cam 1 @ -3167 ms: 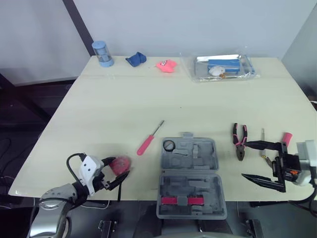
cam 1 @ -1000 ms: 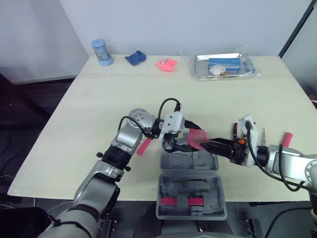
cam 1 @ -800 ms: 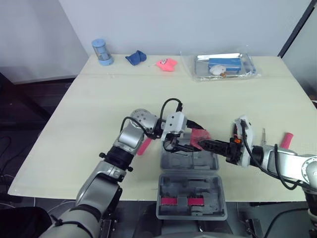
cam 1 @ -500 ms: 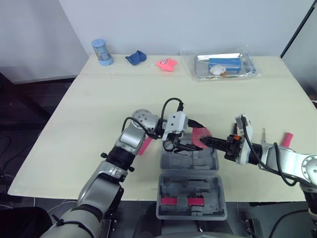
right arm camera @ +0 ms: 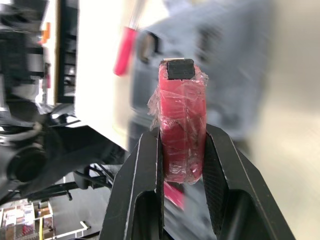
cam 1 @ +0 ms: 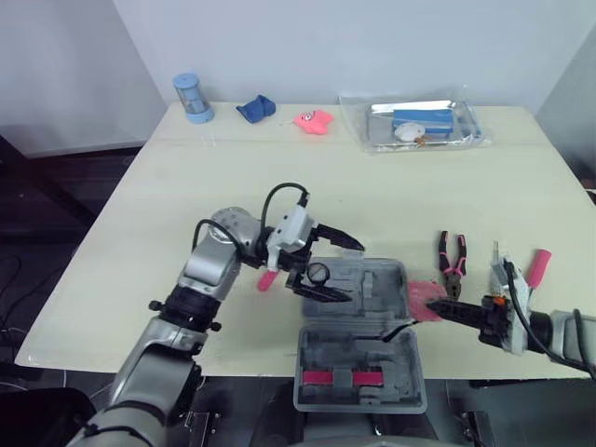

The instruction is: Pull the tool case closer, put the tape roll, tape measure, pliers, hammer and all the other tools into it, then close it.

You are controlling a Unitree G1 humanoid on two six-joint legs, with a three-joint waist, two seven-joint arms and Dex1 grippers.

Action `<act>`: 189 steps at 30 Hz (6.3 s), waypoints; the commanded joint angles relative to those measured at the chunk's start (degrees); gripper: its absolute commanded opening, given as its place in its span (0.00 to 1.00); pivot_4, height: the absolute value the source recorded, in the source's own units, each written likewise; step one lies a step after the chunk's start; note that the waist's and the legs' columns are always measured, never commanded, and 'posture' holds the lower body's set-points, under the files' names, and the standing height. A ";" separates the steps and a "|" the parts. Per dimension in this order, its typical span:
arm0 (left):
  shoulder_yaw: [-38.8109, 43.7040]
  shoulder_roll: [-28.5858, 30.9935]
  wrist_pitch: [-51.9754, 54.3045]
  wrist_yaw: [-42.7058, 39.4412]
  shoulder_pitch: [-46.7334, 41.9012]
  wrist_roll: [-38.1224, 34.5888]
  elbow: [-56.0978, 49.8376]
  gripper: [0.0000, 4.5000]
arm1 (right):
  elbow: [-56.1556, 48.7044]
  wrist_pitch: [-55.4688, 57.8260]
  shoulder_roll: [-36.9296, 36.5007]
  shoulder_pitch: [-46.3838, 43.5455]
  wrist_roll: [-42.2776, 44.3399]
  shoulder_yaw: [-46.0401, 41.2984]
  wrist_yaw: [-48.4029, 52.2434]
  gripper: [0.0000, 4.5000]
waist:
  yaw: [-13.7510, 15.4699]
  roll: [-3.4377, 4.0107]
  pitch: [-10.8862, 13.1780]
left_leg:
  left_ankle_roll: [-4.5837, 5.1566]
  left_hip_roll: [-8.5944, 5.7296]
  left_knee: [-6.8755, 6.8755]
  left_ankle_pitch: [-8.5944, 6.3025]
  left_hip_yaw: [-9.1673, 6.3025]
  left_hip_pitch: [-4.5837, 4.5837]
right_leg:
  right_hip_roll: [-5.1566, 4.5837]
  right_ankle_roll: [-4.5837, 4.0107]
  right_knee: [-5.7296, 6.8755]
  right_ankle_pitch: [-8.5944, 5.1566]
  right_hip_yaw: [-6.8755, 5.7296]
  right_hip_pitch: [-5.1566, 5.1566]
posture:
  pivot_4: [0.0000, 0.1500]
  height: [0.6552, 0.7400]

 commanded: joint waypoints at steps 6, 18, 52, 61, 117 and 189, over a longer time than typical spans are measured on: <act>2.18 11.35 4.68 -2.99 7.23 -8.43 -13.50 1.00 | 6.21 0.96 2.57 1.01 -14.38 0.58 9.02 0.11 | 0.32 0.04 0.03 | 0.00 0.01 -0.03 0.00 0.06 0.02 | -0.01 0.00 -0.01 0.00 0.03 0.00 | 1.00 1.00; 4.71 13.22 5.42 -0.76 10.30 -8.02 -16.14 1.00 | 9.99 4.40 6.62 0.89 -20.68 -2.85 13.21 0.58 | 0.19 0.08 0.06 | 0.00 0.03 -0.05 0.00 0.10 0.05 | 0.01 0.00 -0.02 -0.01 0.06 0.01 | 1.00 1.00; 13.63 16.89 8.91 1.31 18.38 -11.74 -23.57 1.00 | 26.17 -79.41 8.64 -5.92 -88.53 11.28 65.58 0.98 | 0.09 -0.05 0.28 | -0.02 0.07 -0.05 0.00 0.26 0.19 | 0.02 0.00 0.00 -0.01 0.18 0.06 | 1.00 1.00; 13.09 16.71 8.39 1.14 17.98 -11.42 -22.93 1.00 | 23.88 -77.00 8.77 -5.17 -92.40 12.47 61.00 0.98 | 0.09 -0.05 0.28 | -0.02 0.07 -0.04 0.00 0.26 0.20 | 0.02 0.00 0.01 0.00 0.18 0.06 | 1.00 1.00; 25.20 15.58 4.21 10.91 27.57 -9.03 -15.25 1.00 | 19.52 -47.36 14.76 -47.36 -116.09 40.33 66.86 0.64 | 0.12 0.05 0.41 | -0.06 -0.01 -0.05 0.02 0.15 0.03 | -0.09 -0.01 0.04 0.01 0.04 -0.13 | 1.00 1.00; 24.28 15.42 4.80 10.77 26.78 -8.30 -15.85 1.00 | 64.78 -80.41 27.62 -37.07 -103.98 23.95 59.85 0.59 | -1.30 -0.51 -0.15 | -0.04 0.02 -0.08 0.01 0.23 0.52 | -0.04 -0.02 0.17 0.02 0.15 0.22 | 1.00 1.00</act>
